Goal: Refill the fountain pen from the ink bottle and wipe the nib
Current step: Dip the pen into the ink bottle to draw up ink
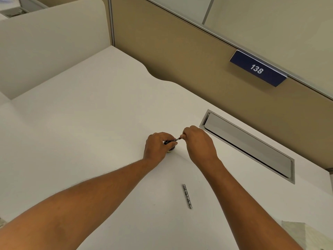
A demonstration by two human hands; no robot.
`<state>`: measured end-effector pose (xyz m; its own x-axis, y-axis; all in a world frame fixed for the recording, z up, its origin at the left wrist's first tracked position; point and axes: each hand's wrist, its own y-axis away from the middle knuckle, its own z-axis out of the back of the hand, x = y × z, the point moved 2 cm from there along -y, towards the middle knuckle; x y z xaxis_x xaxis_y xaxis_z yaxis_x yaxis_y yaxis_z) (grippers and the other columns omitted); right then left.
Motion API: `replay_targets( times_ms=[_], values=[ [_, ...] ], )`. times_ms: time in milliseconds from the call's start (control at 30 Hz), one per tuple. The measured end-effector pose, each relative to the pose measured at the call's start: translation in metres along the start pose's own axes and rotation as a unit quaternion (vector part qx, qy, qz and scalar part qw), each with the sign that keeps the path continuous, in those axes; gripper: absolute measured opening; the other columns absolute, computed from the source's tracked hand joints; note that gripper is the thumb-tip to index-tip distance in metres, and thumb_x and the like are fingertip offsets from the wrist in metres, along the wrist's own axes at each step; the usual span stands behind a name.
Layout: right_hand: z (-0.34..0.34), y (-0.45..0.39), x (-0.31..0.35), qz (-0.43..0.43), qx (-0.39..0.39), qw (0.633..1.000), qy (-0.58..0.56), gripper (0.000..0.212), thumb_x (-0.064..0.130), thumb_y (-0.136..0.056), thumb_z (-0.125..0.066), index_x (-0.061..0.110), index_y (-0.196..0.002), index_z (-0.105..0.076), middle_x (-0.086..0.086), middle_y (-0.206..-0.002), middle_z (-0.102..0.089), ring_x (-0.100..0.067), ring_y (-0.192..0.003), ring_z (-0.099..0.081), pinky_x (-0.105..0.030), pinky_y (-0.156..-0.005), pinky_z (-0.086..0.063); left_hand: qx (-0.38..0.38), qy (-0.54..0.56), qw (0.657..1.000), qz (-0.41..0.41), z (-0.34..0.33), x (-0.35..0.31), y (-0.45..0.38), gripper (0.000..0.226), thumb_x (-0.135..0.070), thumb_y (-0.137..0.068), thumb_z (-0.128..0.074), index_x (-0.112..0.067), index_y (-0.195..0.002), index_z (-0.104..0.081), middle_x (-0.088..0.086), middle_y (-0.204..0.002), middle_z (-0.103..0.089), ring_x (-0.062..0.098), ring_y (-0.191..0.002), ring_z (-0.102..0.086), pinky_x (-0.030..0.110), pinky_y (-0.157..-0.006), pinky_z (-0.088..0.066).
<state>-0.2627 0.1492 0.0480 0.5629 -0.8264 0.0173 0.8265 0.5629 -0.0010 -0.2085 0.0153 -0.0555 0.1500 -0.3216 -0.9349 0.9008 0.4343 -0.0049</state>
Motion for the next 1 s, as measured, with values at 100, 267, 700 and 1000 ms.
replay_targets(
  times_ms=[100, 267, 700, 1000],
  values=[
    [0.001, -0.001, 0.004, -0.01, 0.023, 1.0, 0.005, 0.009, 0.015, -0.101, -0.057, 0.011, -0.106, -0.064, -0.007, -0.104, -0.064, -0.027, -0.094, -0.062, -0.032, -0.067, -0.037, 0.001, 0.004, 1.0, -0.002, 0.0, 0.0, 0.0, 0.009, -0.016, -0.085, -0.085, -0.012, -0.093, -0.086, -0.003, -0.093, -0.082, -0.018, -0.079, -0.065, 0.0, -0.068, -0.044],
    [0.004, 0.004, 0.006, 0.026, 0.046, 0.996, 0.072, 0.027, 0.002, -0.093, -0.062, 0.013, -0.118, -0.06, -0.007, -0.106, -0.065, -0.028, -0.096, -0.064, -0.034, -0.068, -0.045, 0.001, -0.006, 1.0, -0.005, 0.0, 0.001, -0.001, 0.009, -0.018, -0.084, -0.085, -0.015, -0.092, -0.086, -0.006, -0.094, -0.083, -0.016, -0.08, -0.067, 0.0, -0.071, -0.044],
    [-0.003, 0.007, -0.005, 0.034, -0.018, 0.999, 0.009, 0.008, 0.009, -0.096, -0.063, 0.015, -0.095, -0.058, -0.002, -0.086, -0.058, -0.023, -0.069, -0.055, -0.037, -0.055, -0.044, 0.005, 0.002, 1.0, -0.001, -0.001, 0.002, -0.001, 0.011, -0.02, -0.084, -0.086, -0.015, -0.093, -0.085, -0.005, -0.093, -0.082, -0.005, -0.08, -0.07, 0.001, -0.07, -0.045],
    [-0.001, 0.011, 0.0, 0.027, 0.02, 0.999, 0.008, 0.027, 0.007, -0.1, -0.056, 0.013, -0.126, -0.06, -0.009, -0.11, -0.066, -0.03, -0.091, -0.065, -0.037, -0.068, -0.048, 0.011, 0.0, 1.0, -0.003, 0.001, 0.001, 0.0, 0.008, -0.021, -0.084, -0.086, -0.018, -0.092, -0.085, -0.009, -0.093, -0.082, -0.002, -0.082, -0.071, 0.001, -0.072, -0.045]
  ],
)
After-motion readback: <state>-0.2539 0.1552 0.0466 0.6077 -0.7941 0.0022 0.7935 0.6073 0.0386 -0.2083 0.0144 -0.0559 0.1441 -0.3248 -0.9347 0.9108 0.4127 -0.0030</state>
